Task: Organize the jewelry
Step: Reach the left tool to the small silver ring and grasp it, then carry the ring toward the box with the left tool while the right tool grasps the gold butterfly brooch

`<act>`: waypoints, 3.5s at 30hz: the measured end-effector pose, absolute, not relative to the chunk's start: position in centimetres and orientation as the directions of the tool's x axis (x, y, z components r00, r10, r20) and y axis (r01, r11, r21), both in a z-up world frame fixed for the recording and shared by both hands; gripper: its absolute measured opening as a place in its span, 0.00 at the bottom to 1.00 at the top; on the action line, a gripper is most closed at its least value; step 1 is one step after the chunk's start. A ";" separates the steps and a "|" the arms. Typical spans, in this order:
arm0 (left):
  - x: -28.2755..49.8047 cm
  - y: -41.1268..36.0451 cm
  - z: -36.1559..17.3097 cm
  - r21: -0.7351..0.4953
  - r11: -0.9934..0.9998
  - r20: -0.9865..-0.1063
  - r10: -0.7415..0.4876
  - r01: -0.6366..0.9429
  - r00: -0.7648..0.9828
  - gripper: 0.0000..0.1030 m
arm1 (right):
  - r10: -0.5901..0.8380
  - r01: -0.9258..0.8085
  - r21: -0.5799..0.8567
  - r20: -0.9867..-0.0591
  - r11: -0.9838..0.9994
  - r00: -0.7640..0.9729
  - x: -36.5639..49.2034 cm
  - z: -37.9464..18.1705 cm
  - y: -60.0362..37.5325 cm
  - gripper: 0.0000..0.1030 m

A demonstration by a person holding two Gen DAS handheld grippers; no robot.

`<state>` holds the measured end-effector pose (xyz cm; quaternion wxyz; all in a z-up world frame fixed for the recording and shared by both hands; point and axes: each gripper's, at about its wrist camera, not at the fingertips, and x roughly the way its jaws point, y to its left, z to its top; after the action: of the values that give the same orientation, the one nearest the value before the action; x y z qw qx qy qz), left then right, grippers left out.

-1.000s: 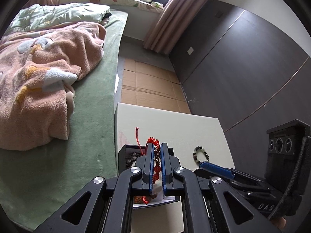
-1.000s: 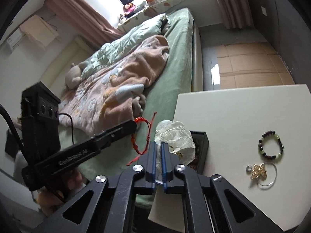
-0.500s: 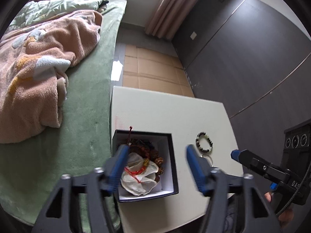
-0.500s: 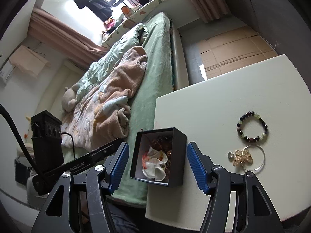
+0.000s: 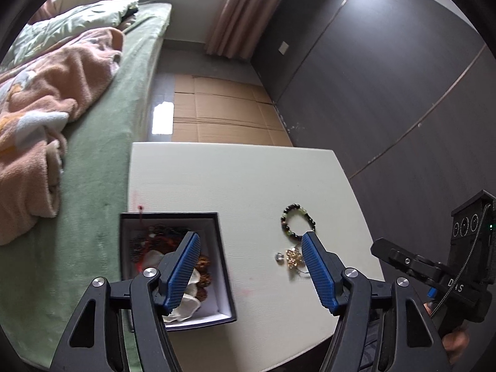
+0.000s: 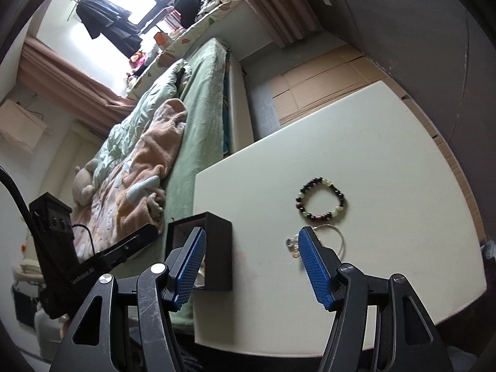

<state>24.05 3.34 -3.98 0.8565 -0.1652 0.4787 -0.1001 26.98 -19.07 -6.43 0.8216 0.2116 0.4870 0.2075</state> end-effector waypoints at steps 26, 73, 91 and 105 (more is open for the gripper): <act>27.1 -7.0 -12.5 -0.096 0.980 -0.928 -0.152 0.176 0.340 0.33 | 0.599 0.133 0.665 -0.729 0.735 0.332 29.6 -14.9 -26.4 0.87; 26.9 -2.0 -7.7 -0.211 0.968 -0.832 -0.250 0.133 0.496 0.13 | 0.520 -0.066 0.522 -0.817 0.851 0.249 31.1 -16.0 -18.9 0.61; 26.3 3.2 -6.4 -0.302 0.951 -0.798 -0.289 0.065 0.528 0.13 | 0.179 -0.262 0.093 -0.928 0.961 0.327 30.2 -16.1 -13.6 0.56; 24.9 5.8 -6.1 -0.310 0.949 -0.801 -0.291 0.053 0.523 0.13 | 0.290 -0.232 0.212 -0.875 0.949 0.388 28.5 -11.4 -15.0 0.38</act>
<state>24.88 5.82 -6.15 0.8637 -0.1244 0.4782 -0.0996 28.49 -14.98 -11.40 0.8326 0.0273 0.5305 0.1570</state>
